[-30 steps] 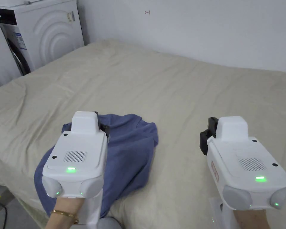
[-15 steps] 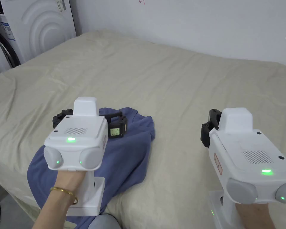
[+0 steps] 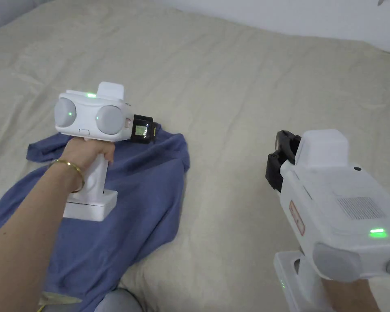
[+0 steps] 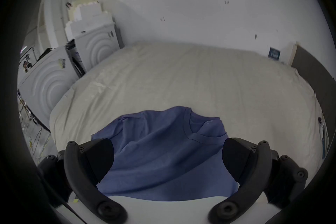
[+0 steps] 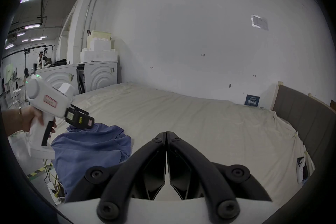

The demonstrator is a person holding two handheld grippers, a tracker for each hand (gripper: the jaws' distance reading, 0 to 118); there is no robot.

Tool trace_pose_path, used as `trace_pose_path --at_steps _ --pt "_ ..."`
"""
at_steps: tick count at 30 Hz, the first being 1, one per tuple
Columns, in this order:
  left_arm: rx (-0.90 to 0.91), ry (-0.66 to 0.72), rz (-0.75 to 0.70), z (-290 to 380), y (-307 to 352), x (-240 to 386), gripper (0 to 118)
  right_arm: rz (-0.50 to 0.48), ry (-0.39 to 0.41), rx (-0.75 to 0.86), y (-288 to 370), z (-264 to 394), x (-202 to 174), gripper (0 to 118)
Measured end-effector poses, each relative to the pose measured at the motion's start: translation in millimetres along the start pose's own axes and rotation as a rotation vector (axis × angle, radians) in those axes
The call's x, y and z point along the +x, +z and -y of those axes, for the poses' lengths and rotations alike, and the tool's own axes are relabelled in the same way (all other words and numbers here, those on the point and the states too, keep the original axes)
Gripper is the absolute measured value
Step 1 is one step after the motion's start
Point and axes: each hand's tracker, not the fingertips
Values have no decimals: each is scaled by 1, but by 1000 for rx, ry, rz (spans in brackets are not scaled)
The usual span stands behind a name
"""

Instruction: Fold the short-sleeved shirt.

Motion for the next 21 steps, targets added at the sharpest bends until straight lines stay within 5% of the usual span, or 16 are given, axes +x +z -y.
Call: trace_pose_path --at_steps 8,12,16,21 --pt "-292 -76 118 -11 -86 26 117 35 27 -51 -27 15 7 0" --pt "-336 -118 84 -5 -109 36 87 37 29 -82 -36 22 11 0" --pt "-367 -87 143 -1 -115 36 74 43 38 -102 -41 27 14 0" --pt "-378 9 214 -1 -108 33 16 38 30 -131 -39 32 17 0"
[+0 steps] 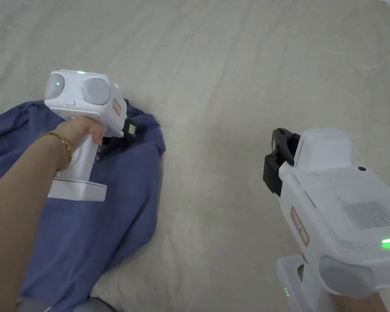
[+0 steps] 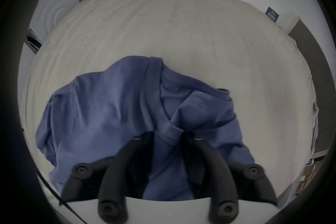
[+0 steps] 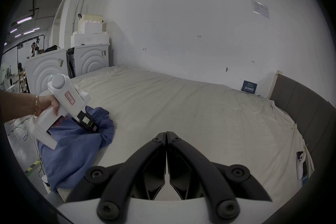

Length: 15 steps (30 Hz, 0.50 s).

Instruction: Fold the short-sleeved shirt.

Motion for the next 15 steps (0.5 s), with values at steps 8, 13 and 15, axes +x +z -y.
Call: trace_pose_path --at_steps 8,13,15 --pt "177 85 -78 20 34 4 0 7 21 19 26 -4 1 0" --pt "415 163 -103 28 100 -3 0 4 29 44 55 -6 1 0" --pt "476 186 -124 27 132 -8 0 8 37 54 67 -7 1 0"
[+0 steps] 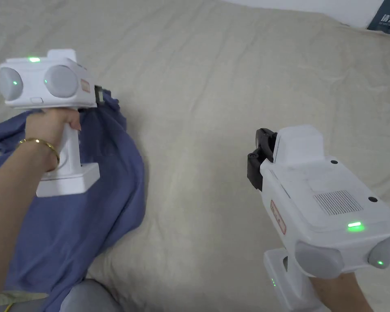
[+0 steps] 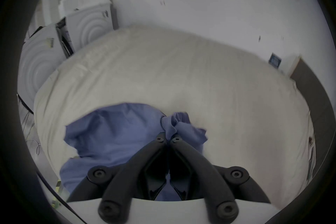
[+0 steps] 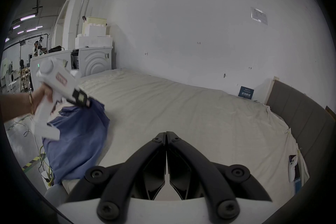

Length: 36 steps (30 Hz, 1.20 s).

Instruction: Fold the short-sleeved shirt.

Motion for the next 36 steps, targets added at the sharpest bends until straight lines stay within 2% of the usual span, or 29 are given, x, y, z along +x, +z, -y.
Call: trace_pose_path --at_steps 9,13,19,27,30,36 --pt "269 67 -5 -71 143 -32 0 19 8 80 51 -6 7 0" --pt "390 64 17 -105 204 -23 0 29 -15 109 71 -7 15 0" --pt "514 7 95 -151 263 30 0 84 -54 157 98 -9 38 0" --pt "573 -117 243 -173 291 130 0 230 -113 174 133 0 85 0" --pt "548 -143 305 -164 293 164 0 290 -142 173 148 5 105 0" --pt "464 -134 469 -144 275 223 0 386 -140 169 177 12 132 0"
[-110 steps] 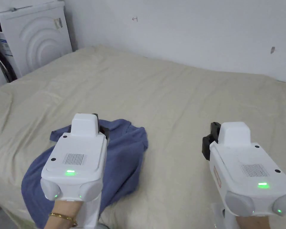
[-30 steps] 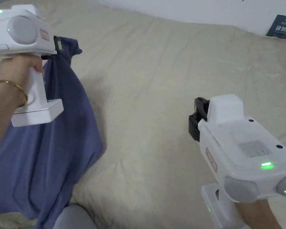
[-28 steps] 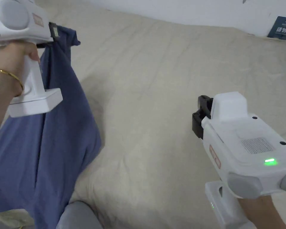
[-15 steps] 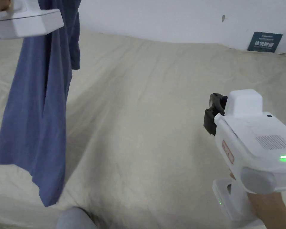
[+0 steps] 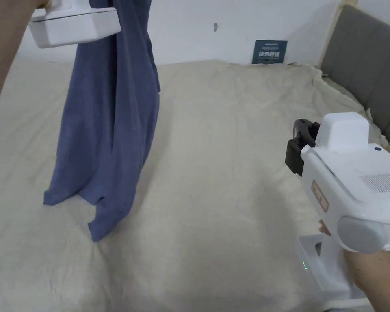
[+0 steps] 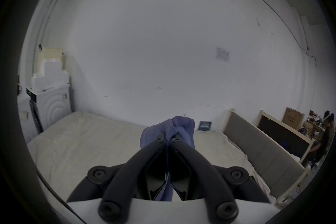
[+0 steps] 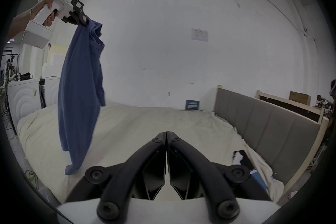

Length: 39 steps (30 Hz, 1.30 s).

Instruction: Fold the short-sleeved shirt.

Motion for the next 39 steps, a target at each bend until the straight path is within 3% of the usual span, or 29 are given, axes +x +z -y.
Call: trace_pose_path --at_steps 6,11,14,20,23,25,27,33,39 --pt "-144 -22 113 72 -40 53 0 77 -28 -17 7 7 24 0" --pt "-356 -71 146 169 -82 82 0 100 -42 -48 7 20 29 0" --pt "-462 -137 132 233 -89 92 0 95 -39 -80 4 31 30 0" --pt "-703 -131 91 348 -96 89 0 86 -59 -159 -11 52 27 0" --pt "-797 -221 86 391 -92 90 24 67 -39 -183 -18 58 22 0" --pt "-826 -226 72 409 -92 88 76 58 -37 -189 -22 60 20 0" --pt "-894 -203 66 416 -94 83 107 45 -44 -194 -25 60 18 0" --pt "-703 -92 108 360 -91 59 111 15 -25 -198 -34 58 11 0" --pt "-309 -85 14 279 -52 27 111 -11 -39 -173 -43 47 0 0"
